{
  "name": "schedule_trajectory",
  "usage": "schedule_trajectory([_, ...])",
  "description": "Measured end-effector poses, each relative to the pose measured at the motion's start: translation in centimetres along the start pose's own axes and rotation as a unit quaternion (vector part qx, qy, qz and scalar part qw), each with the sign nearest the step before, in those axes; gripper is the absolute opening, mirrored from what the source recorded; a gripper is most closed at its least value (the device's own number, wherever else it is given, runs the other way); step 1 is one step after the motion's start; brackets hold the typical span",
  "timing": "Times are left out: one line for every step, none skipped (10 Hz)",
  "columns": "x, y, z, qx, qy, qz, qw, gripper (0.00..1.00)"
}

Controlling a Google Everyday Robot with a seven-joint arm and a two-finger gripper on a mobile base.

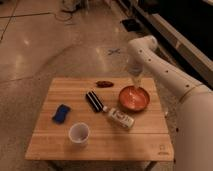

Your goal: Place the pepper on the white sponge

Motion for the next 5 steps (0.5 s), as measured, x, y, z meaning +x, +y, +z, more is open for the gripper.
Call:
schedule_trajectory([-0.8, -1.6, 0.9, -0.011, -0.001, -0.011, 0.9999, 0.80])
schedule_trajectory([-1.5, -3.1, 1.8, -0.020, 0.000, -0.021, 0.9996, 0.80])
schedule_trajectory([-1.8, -4.0, 2.5, -0.028, 0.001, -0.025, 0.9993, 0.80])
schedule_trajectory([-1.9, -5.1, 3.1, -0.035, 0.004, -0.027, 0.9990, 0.80])
schedule_trajectory([-2.1, -6.3, 4.0, -0.040, 0.007, -0.027, 0.9988, 0.80])
